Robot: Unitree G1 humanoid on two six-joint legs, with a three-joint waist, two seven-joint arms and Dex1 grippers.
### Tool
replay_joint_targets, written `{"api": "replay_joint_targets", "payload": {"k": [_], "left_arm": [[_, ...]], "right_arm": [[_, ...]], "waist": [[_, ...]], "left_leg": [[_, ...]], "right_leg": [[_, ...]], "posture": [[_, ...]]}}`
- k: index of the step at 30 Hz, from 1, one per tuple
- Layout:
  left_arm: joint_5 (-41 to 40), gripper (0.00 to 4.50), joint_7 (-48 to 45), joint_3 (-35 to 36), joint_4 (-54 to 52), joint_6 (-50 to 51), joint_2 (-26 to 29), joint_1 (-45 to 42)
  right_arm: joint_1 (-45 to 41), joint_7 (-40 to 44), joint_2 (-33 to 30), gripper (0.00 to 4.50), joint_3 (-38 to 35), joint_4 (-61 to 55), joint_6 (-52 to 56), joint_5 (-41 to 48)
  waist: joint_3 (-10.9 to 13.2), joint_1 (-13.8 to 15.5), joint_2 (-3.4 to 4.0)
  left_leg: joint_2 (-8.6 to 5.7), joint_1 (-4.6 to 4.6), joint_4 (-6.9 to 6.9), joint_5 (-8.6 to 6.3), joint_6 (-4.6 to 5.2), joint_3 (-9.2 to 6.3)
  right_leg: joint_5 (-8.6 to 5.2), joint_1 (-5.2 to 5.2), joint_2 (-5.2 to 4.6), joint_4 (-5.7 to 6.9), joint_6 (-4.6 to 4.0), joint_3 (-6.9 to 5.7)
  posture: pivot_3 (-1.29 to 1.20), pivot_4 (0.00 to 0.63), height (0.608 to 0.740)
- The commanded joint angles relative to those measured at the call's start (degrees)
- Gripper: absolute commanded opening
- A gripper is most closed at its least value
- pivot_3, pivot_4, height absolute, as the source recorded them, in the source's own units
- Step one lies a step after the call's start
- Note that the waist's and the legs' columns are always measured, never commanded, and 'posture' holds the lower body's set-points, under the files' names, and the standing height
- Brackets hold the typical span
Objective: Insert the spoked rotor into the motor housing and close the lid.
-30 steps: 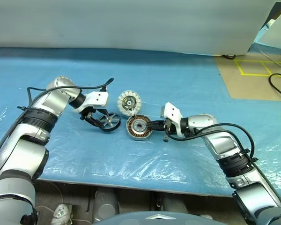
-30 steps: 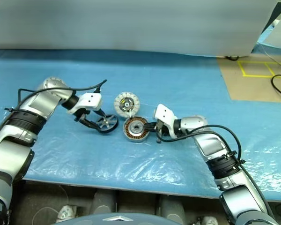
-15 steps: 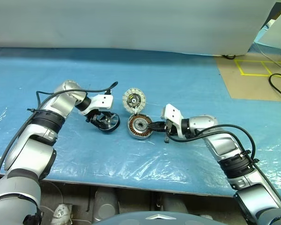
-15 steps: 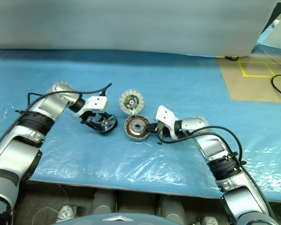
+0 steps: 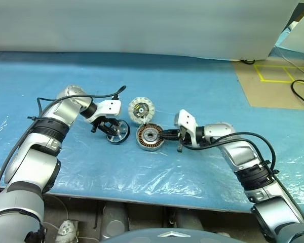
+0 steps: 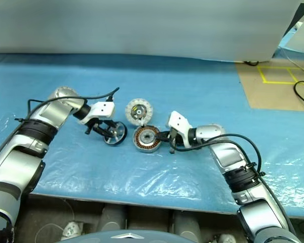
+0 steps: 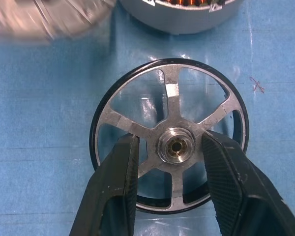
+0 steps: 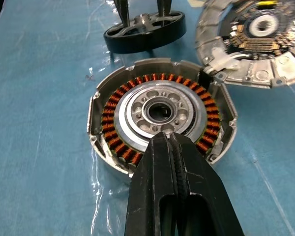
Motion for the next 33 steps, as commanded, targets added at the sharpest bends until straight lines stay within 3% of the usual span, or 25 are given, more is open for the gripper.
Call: {"api": "replay_joint_targets", "payload": {"k": [1,8,20,28,33], "left_arm": [[-0.18,1.58,0.61,0.82,-0.79,-0.06,0.02,0.16],[-0.56,1.58,0.38,0.95,-2.03,0.77,-0.06,0.87],[-2.17,1.59,-0.64,2.38,-6.87,2.23,2.1,2.87],[-12.92,1.59,-3.57,7.52,-24.15,12.07,10.32,10.59],[-19.36,1.59,1.04,13.31,-34.83,21.19,10.17,14.09]], "right_arm": [[-3.66,-0.37,0.65,0.0,-3.93,-3.51,3.46,4.25],[-7.07,0.35,-0.42,0.0,-7.95,-9.2,13.38,11.95],[-6.04,-1.83,-2.43,0.0,-7.27,-6.94,11.55,10.71],[-4.0,-0.78,-4.97,0.0,-9.51,-7.29,12.43,12.55],[-2.85,-1.18,-6.65,0.0,-11.28,-7.03,12.42,13.18]], "waist": [[0.0,0.01,0.0],[0.0,0.16,0.0],[0.0,0.1,0.0],[0.01,-0.02,0.02],[0.01,0.12,0.02]], "left_leg": [[0.0,0.0,0.0,0.0,0.0,0.0],[0.0,0.0,-0.05,0.0,0.0,0.0],[-0.01,0.0,-0.19,0.0,0.0,0.01],[0.02,-0.2,-0.4,0.0,-0.01,0.03],[0.0,-0.25,-0.41,0.0,-0.01,0.02]], "right_leg": [[0.0,0.0,0.0,0.0,0.0,0.0],[0.03,0.01,0.0,-0.02,0.04,-0.02],[0.02,-0.01,0.0,-0.13,0.05,-0.02],[0.08,-0.23,0.04,-0.3,0.17,-0.12],[0.05,-0.17,-0.01,-0.41,0.15,-0.26]], "posture": [[0.0,0.15,0.74],[0.0,0.15,0.74],[0.0,0.15,0.74],[0.0,0.15,0.74],[0.0,0.15,0.74]]}}
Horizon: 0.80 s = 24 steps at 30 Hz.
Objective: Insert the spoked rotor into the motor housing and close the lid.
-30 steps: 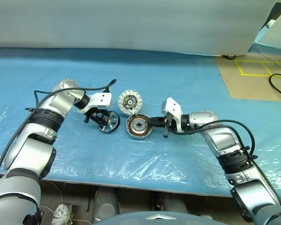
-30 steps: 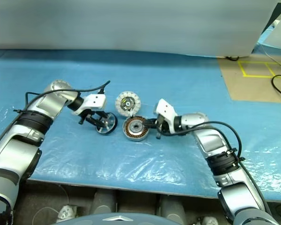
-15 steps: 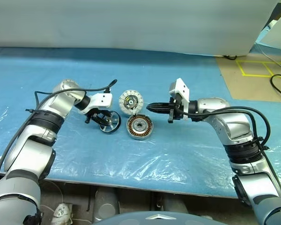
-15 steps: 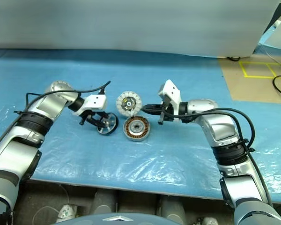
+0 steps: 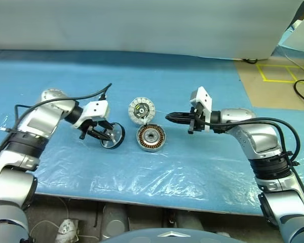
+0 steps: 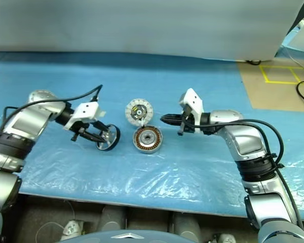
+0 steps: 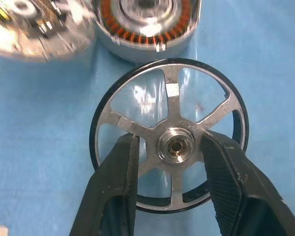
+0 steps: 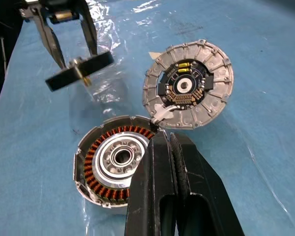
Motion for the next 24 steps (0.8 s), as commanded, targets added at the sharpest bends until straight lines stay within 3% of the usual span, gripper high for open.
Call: {"api": "replay_joint_targets", "payload": {"k": [1,6,24], "left_arm": [[-5.66,1.59,3.69,4.59,-8.05,5.86,-1.05,0.74],[-8.02,1.59,9.37,4.54,-11.44,9.48,-5.4,1.78],[-4.07,1.59,11.46,-3.0,-1.03,4.81,-13.92,-3.53]], "right_arm": [[0.5,-0.41,-0.6,0.0,-2.65,-1.51,-0.13,1.6],[1.76,-1.79,0.25,0.0,-2.08,-2.74,-0.17,1.14],[5.94,-4.43,-0.29,0.0,-1.34,-5.92,-0.54,0.12]], "waist": [[0.0,-0.05,0.0],[0.0,-0.15,0.0],[0.0,-0.24,0.0]], "left_leg": [[0.0,0.0,0.0,0.0,0.0,0.0],[0.01,0.03,0.01,0.0,0.0,0.0],[-0.03,0.04,0.08,0.01,0.02,-0.01]], "right_leg": [[-0.03,0.0,0.0,0.0,-0.05,0.0],[-0.06,0.02,0.01,0.03,-0.1,0.01],[0.02,0.05,0.02,0.05,0.04,0.05]], "posture": [[0.0,0.15,0.74],[0.0,0.15,0.74],[0.0,0.15,0.74]]}}
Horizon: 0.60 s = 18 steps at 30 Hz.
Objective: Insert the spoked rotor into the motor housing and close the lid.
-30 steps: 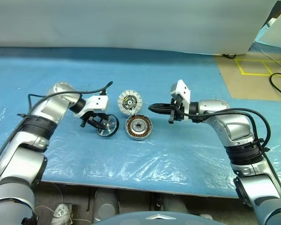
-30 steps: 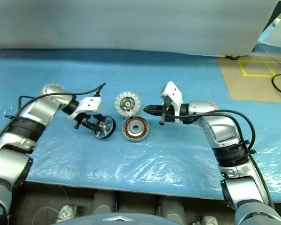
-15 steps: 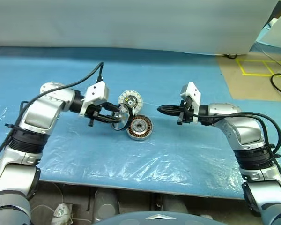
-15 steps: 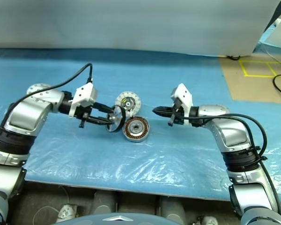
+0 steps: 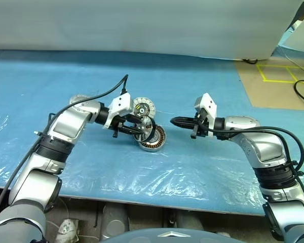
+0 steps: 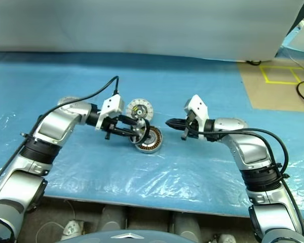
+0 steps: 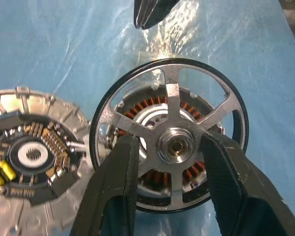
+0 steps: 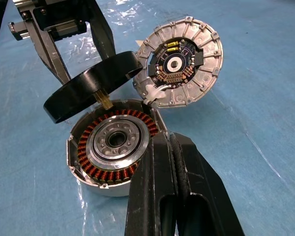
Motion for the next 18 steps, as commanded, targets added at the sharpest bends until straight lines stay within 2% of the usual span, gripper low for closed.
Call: {"api": "replay_joint_targets", "payload": {"k": [1,7,14,18], "left_arm": [[0.1,1.59,-0.83,-0.27,0.56,-1.34,0.11,-1.53],[0.92,1.59,-1.54,-1.67,2.3,-2.24,-0.73,-1.62],[1.26,1.59,0.23,-2.49,2.75,-2.36,-4.14,-1.23],[2.7,1.59,-0.34,-3.48,3.51,-3.51,-3.59,-0.91]], "right_arm": [[0.9,-0.45,-0.55,0.0,-0.41,-2.68,-0.89,0.09],[1.68,-1.02,-0.42,0.0,-0.11,-2.62,-1.74,-0.57],[2.4,-1.19,-0.31,0.0,0.4,-2.17,-2.54,-1.24],[2.27,-1.4,-0.25,0.0,0.6,-2.04,-2.64,-1.37]], "waist": [[0.0,-0.16,0.0],[0.0,0.01,0.0],[0.0,0.07,0.01],[0.0,0.05,0.01]], "left_leg": [[0.01,0.01,0.0,0.0,0.0,0.0],[-0.01,0.02,0.02,0.0,0.0,0.0],[-0.02,0.04,0.04,0.0,0.0,0.0],[-0.02,0.06,0.05,0.0,0.0,0.0]], "right_leg": [[0.0,0.0,0.0,0.0,0.0,0.02],[0.0,0.01,0.0,0.04,0.0,0.02],[0.0,0.04,-0.01,0.06,0.0,0.02],[0.0,0.05,-0.01,0.08,0.0,0.02]], "posture": [[0.0,0.15,0.74],[0.0,0.15,0.74],[0.0,0.15,0.74],[0.0,0.15,0.74]]}}
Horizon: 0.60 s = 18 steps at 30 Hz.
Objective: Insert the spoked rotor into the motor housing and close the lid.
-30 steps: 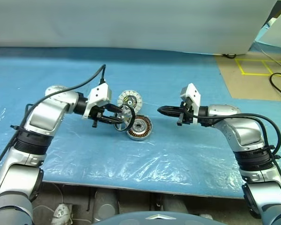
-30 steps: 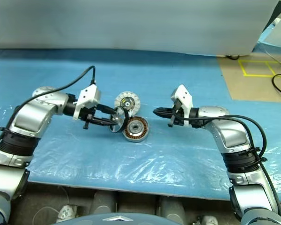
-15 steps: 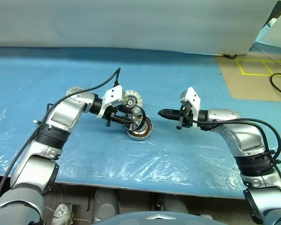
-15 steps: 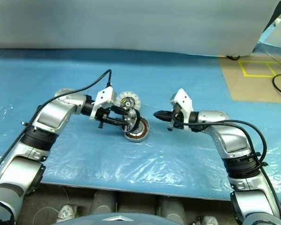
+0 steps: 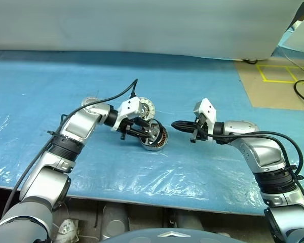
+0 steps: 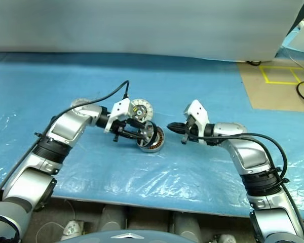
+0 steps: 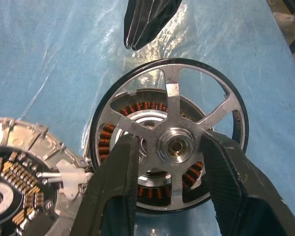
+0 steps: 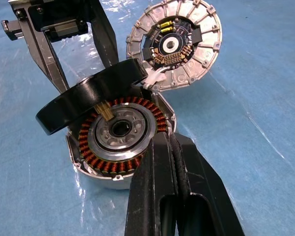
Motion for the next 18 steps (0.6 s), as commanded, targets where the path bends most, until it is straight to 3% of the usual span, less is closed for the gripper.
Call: {"api": "replay_joint_targets", "payload": {"k": [1,18], "left_arm": [[1.44,1.59,-0.39,-1.31,0.04,-1.67,0.63,-0.17],[5.04,1.59,0.97,-2.6,4.98,-4.4,-1.54,-2.92]], "right_arm": [[0.13,-0.26,-0.23,0.0,-0.26,-1.95,-1.23,-0.14],[1.43,-1.02,-0.37,0.0,0.48,-2.65,-1.75,-0.99]], "waist": [[0.0,0.0,0.0],[-0.02,0.16,0.03]], "left_leg": [[0.0,0.02,0.0,0.0,0.0,0.0],[-0.05,0.15,0.01,0.0,0.0,0.0]], "right_leg": [[0.0,0.02,0.0,0.0,0.0,0.0],[-0.01,0.22,-0.08,-0.02,-0.01,-0.01]], "posture": [[0.0,0.15,0.74],[0.0,0.15,0.74]]}}
